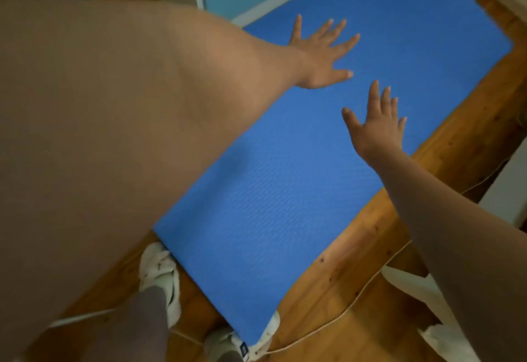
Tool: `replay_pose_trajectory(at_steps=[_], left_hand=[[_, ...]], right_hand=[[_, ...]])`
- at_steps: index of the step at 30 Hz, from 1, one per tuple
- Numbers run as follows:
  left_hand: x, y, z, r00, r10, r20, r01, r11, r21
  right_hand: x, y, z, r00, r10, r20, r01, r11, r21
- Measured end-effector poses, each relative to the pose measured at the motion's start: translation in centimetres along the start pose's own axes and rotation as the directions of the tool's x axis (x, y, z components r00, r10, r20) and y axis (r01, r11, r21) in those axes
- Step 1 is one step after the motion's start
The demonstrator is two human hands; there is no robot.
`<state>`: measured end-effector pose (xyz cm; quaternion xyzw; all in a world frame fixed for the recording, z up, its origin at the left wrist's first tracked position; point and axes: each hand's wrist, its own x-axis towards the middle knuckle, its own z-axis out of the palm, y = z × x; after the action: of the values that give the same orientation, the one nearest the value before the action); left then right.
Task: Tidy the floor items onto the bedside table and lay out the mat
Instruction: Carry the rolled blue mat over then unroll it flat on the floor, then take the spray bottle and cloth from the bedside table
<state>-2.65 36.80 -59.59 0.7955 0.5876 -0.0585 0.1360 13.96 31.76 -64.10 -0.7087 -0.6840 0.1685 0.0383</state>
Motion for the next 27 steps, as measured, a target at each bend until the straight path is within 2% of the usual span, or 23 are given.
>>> replay_pose_trajectory(at_steps=[4, 7, 10, 12, 14, 17, 20, 24, 27], left_hand=[[-1.3, -3.0, -5.9, 0.996, 0.074, -0.054, -0.067, 0.991, 0.119], [-1.9, -6.5, -7.5, 0.997, 0.043, -0.069, -0.029, 0.982, 0.184], [-1.9, -8.7, -7.7, 0.999, 0.019, -0.042, -0.012, 0.984, 0.175], [-2.6, -10.8, -8.6, 0.998, -0.05, -0.032, 0.054, 0.988, 0.143], [-2.6, -11.8, -10.3, 0.999, -0.041, -0.003, 0.041, 0.991, 0.127], [-3.0, -11.2, -14.0, 0.999, 0.043, 0.029, -0.048, 0.98, 0.193], [-3.4, -10.9, -17.3, 0.996, 0.06, 0.063, -0.073, 0.973, 0.218], [-5.0, -9.5, -22.5, 0.998, 0.055, 0.021, -0.057, 0.981, 0.184], [-5.9, -6.6, -27.7, 0.988, 0.155, 0.003, -0.149, 0.949, 0.279]], right_hand=[[0.7, -2.8, -1.9, 1.0, 0.002, -0.007, -0.002, 1.0, -0.008], [2.4, -6.2, -1.5, 0.999, -0.017, -0.037, 0.019, 0.999, 0.033], [3.2, -8.8, -2.0, 0.997, -0.047, -0.063, 0.049, 0.998, 0.031], [3.6, -10.9, -2.9, 0.995, -0.084, -0.054, 0.085, 0.996, 0.023], [4.1, -12.4, -5.0, 0.993, -0.091, -0.078, 0.092, 0.996, 0.01], [3.9, -13.8, -8.3, 0.993, -0.033, -0.112, 0.036, 0.999, 0.029], [2.5, -15.3, -11.3, 0.995, -0.002, -0.104, 0.006, 0.999, 0.035], [1.1, -17.3, -18.4, 0.99, -0.005, -0.143, 0.005, 1.0, 0.001], [-0.6, -17.2, -23.8, 0.977, 0.024, -0.212, -0.027, 1.0, -0.009]])
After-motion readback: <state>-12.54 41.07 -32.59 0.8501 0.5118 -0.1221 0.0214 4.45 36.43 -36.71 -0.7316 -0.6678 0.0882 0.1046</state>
